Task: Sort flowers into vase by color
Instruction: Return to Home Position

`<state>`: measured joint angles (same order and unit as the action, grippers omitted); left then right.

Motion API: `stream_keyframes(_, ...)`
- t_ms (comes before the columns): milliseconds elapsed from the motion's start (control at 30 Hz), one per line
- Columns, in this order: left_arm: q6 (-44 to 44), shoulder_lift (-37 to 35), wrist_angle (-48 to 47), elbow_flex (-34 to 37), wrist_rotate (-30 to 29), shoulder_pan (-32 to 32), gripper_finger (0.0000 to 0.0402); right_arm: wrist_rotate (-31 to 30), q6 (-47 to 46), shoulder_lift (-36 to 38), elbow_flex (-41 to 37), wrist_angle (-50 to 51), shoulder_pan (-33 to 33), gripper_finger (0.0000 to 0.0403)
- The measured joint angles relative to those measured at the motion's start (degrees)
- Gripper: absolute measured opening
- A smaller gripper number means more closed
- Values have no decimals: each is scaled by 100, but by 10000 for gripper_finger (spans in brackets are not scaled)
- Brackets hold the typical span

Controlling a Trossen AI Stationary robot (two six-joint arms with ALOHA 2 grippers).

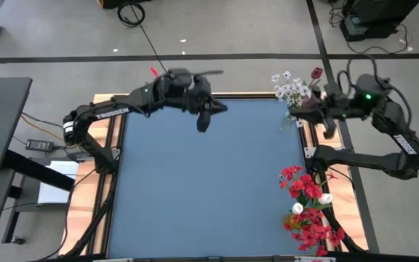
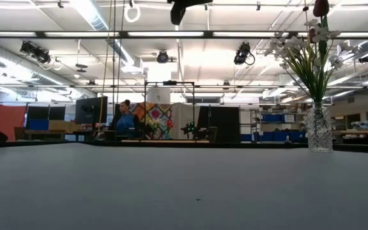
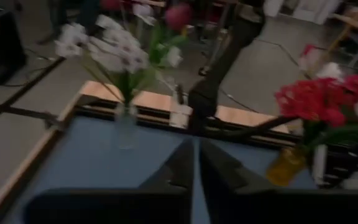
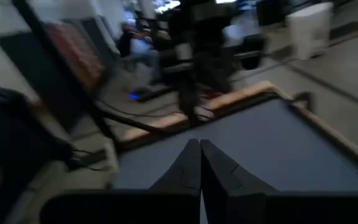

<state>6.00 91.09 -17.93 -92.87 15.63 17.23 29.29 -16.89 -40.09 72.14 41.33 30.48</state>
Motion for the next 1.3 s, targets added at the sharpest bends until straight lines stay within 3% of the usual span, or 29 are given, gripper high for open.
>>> stream_keyframes(67, 137, -140, 370, 409, -20, -170, 10, -376, 192, 287, -2, 372, -135, 5)
stream_keyframes(233, 901, -753, 2064, 1979, -285, -443, 9, -1248, 67, 1278, -285, 877, -362, 3)
stream_keyframes(367, 1486, -1294, 3334, 3234, -635, -481, 5, -1215, -201, 1824, -1115, 194, -374, 2)
stream_keyframes(500, 1559, -1678, 4003, 3961, -877, -490, 4, -636, -541, 1789, -2238, -1384, -393, 2)
stream_keyframes(600, 1256, -1710, 4027, 4152, -893, -605, 4, -424, -839, 1542, -2833, -2434, -594, 2)
stream_keyframes(667, 1040, -1699, 3975, 4200, -1003, -750, 4, -649, -879, 1453, -3010, -2671, -903, 1)
stream_keyframes(833, 416, -1645, 4085, 4194, -1948, -1196, 3, -1692, -635, 1280, -3067, -2737, -2169, 0)
stream_keyframes(1100, 364, -1531, 3996, 4191, -2029, -1228, 3, -3986, 96, 1159, -3069, -2426, -4400, 0)
stream_keyframes(1200, 152, -1538, 4087, 4191, -2029, -1258, 2, -4568, 333, 1437, -3071, -1991, -4955, 0)
stream_keyframes(1300, -87, -1734, 4037, 4192, -2011, -1222, 2, -4724, 790, 1953, -3071, -1732, -5222, 0)
